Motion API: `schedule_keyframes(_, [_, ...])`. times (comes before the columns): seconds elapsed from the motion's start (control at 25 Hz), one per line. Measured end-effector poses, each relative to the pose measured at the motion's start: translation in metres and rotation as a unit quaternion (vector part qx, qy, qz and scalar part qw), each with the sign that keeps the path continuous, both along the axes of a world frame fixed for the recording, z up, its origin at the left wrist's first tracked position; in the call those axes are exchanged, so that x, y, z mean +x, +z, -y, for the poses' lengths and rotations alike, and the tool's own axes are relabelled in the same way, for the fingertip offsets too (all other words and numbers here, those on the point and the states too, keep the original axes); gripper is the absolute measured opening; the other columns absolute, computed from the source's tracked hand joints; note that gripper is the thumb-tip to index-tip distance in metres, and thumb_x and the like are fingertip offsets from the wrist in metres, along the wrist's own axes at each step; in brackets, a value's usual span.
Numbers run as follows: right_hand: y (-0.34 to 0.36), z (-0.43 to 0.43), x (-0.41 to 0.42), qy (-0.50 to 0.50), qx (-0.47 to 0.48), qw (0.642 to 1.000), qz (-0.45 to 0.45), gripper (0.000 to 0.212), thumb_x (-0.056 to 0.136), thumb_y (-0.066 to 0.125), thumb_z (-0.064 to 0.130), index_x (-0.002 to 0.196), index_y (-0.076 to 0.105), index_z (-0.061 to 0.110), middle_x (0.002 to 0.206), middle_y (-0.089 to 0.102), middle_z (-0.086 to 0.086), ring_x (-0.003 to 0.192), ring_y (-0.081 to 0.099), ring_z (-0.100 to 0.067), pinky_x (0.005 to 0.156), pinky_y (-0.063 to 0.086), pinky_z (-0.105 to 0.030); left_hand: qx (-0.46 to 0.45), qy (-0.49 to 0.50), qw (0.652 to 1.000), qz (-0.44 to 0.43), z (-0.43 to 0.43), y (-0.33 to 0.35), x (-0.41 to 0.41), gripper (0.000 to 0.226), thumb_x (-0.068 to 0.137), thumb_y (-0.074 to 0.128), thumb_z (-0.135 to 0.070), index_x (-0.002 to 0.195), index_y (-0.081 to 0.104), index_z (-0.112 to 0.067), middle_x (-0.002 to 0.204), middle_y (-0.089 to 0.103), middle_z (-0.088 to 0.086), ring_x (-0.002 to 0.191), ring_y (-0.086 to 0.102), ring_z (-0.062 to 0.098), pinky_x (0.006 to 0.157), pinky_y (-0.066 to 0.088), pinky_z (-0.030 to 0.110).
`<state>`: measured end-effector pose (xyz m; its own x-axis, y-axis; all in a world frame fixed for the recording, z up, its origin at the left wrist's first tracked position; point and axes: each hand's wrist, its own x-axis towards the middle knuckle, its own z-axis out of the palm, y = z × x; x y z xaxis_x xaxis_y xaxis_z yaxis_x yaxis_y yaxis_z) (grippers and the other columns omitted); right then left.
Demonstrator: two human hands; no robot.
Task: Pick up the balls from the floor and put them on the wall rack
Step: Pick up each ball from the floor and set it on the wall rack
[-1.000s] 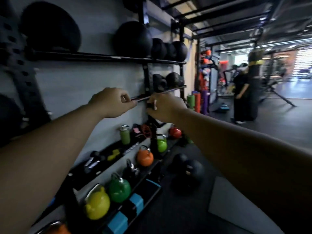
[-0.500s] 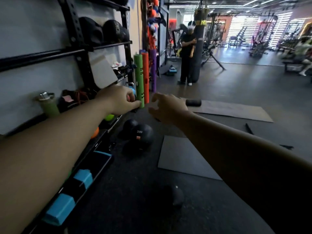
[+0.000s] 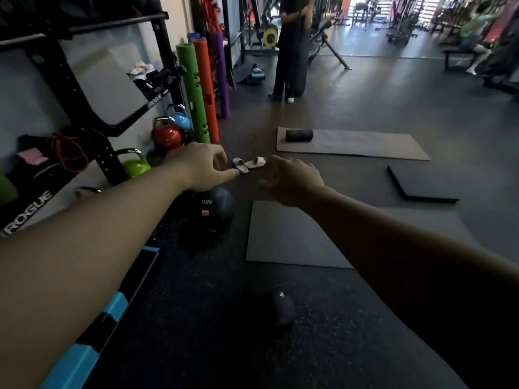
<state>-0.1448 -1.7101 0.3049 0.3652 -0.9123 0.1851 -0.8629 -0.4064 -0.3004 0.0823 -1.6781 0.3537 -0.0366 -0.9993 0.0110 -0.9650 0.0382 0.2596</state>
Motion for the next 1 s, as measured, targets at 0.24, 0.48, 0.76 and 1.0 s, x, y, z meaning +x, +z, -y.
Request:
schedule_keyframes(0.24, [-0.071,0.076,-0.065,0.022,0.076,0.997,-0.023,0.047,0.093,0.058,0.061,0.128,0.057,0.028,0.117,0.067,-0.002,0.107,0.062,-0.027,0.092,0.049,-0.049,0.064,0.018,0.998,0.009,0.067,-0.075,-0.051,0.054,0.081,0.065,-0.080,0.117,0.065,-0.039,0.114,0.073,-0.011,0.110,0.069,0.020,0.094,0.055,0.040])
schedule_keyframes(0.48, [-0.181,0.170,-0.135,0.063,0.163,0.982,-0.075,0.054,0.092,0.058,0.063,0.135,0.054,0.033,0.125,0.068,-0.002,0.113,0.062,-0.029,0.093,0.047,-0.045,0.162,0.100,0.982,0.004,0.112,-0.187,-0.090,0.056,0.080,0.063,-0.082,0.115,0.064,-0.038,0.115,0.070,-0.011,0.106,0.067,0.021,0.093,0.057,0.044])
schedule_keyframes(0.76, [-0.384,0.198,-0.151,0.099,0.267,0.949,-0.135,0.058,0.091,0.055,0.066,0.137,0.053,0.031,0.131,0.065,-0.005,0.119,0.059,-0.032,0.093,0.048,-0.046,0.297,0.175,0.938,-0.045,0.114,-0.388,-0.087,0.067,0.084,0.061,-0.082,0.131,0.060,-0.036,0.119,0.065,-0.013,0.101,0.062,0.014,0.085,0.055,0.040])
schedule_keyframes(1.0, [-0.621,0.193,-0.134,0.089,0.343,0.916,-0.187,0.084,0.084,0.047,0.085,0.149,0.040,0.033,0.144,0.053,-0.005,0.131,0.048,-0.035,0.100,0.045,-0.055,0.346,0.227,0.905,-0.099,0.106,-0.637,-0.094,0.078,0.084,0.057,-0.084,0.145,0.053,-0.035,0.139,0.060,-0.010,0.117,0.060,0.014,0.093,0.051,0.038])
